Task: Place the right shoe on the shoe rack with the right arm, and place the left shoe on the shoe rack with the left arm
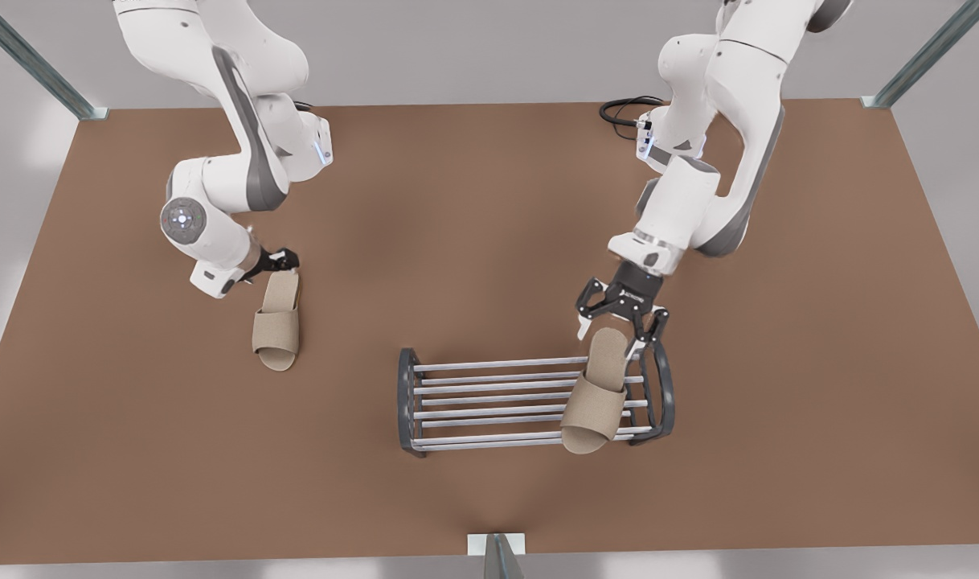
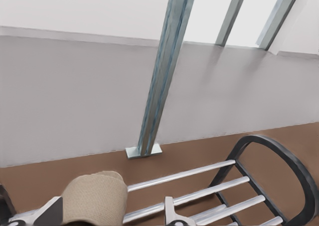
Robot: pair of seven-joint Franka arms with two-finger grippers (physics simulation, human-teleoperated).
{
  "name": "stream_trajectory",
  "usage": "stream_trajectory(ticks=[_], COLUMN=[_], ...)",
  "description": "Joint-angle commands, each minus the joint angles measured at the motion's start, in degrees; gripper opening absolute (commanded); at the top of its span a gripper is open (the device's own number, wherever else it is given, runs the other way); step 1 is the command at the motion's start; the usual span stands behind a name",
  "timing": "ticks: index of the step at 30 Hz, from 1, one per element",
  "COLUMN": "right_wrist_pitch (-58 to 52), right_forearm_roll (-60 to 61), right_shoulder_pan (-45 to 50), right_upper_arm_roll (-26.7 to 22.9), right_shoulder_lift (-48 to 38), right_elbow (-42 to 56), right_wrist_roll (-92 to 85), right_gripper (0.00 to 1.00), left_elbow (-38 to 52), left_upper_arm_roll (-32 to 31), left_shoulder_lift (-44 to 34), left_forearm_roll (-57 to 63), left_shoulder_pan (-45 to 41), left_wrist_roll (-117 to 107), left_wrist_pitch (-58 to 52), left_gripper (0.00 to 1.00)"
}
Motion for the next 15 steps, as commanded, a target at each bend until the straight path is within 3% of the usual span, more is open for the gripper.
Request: stream_trajectory(ticks=[1,2,4,5,7,15], right_wrist_pitch=[7.2,7.7,8.1,8.2,8.0,7.8], right_forearm_roll=[-0.1,-0.1,-0.1,-0.1,-0.1,0.1], right_shoulder_pan=[-2.8,-3.0,-3.9,-3.9,-3.7,-3.0], right_upper_arm_roll=[0.0,0.0,0.0,0.1,0.1,0.7], right_shoulder_lift=[0.9,1.5,3.1,4.1,6.2,7.1], right_elbow=[0.1,0.1,1.0,1.8,3.9,4.7], right_wrist_roll=[25.7,25.7,25.7,25.7,25.6,24.7], right_gripper=[1.0,1.0,1.0,1.0,1.0,1.0], left_elbow=[20.6,32.9,33.8,34.2,34.2,34.1], left_upper_arm_roll=[1.4,1.4,7.2,12.6,15.3,15.2], left_shoulder_lift=[-2.0,2.9,3.0,3.0,2.8,3.3], left_forearm_roll=[2.7,5.7,5.1,3.6,3.7,5.0], left_shoulder_pan=[-0.3,0.0,1.3,1.3,2.2,3.8], left_wrist_roll=[-3.8,-2.2,11.7,19.1,19.7,19.5], left_wrist_pitch=[-73.3,-94.4,-100.9,-101.5,-101.2,-100.6], left_gripper=[1.0,1.0,1.0,1.0,1.0,1.0])
